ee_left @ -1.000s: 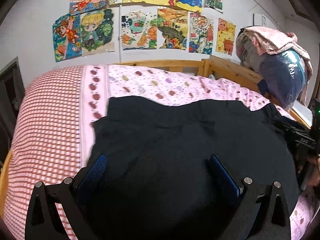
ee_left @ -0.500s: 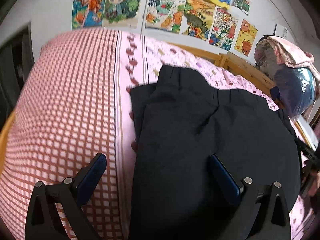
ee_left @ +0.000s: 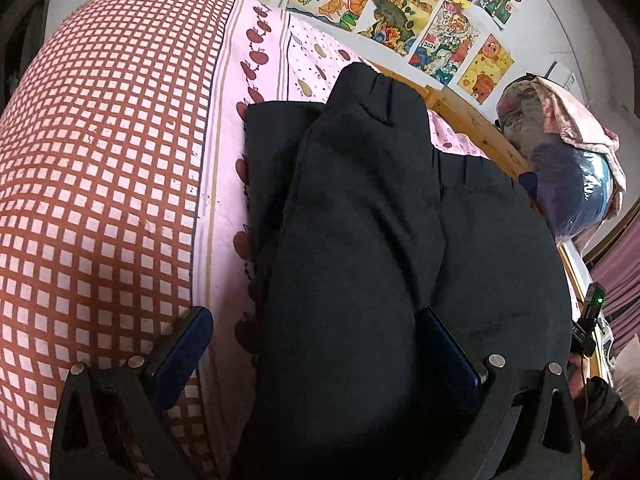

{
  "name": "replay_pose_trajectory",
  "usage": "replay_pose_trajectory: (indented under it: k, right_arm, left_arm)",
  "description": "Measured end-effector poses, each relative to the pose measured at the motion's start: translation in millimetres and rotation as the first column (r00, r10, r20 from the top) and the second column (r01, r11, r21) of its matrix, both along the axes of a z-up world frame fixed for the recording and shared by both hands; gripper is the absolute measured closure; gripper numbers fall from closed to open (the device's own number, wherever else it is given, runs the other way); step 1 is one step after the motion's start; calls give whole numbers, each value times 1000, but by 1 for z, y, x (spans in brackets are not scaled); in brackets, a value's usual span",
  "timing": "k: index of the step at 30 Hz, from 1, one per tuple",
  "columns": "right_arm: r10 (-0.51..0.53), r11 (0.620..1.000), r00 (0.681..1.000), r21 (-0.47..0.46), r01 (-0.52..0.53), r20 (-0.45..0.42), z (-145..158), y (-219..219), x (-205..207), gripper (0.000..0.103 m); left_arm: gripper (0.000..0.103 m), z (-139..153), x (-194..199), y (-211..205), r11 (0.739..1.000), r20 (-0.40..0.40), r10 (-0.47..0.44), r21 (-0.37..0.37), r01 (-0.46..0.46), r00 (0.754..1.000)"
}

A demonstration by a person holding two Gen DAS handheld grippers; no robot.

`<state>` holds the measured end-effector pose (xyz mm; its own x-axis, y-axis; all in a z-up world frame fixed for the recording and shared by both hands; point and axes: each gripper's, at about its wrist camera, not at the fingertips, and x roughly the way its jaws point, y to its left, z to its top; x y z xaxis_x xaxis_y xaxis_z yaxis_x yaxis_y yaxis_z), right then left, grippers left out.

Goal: Fold large clothes

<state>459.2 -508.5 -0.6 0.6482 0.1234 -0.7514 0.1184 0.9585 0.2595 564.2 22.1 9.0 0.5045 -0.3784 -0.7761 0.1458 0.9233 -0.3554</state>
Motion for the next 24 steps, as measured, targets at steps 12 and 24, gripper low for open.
replay_pose_trajectory:
  k: [12, 24]
  right_arm:
    - [163, 969, 986, 194, -153, -35, -20, 12, 8, 1]
    - [173, 959, 985, 230, -168, -2, -34, 23, 8, 1]
  left_arm:
    - [0, -6, 14, -10, 997, -27, -54, -58, 52, 998]
    - [0, -10, 3, -6, 986, -51, -99, -138, 92, 994]
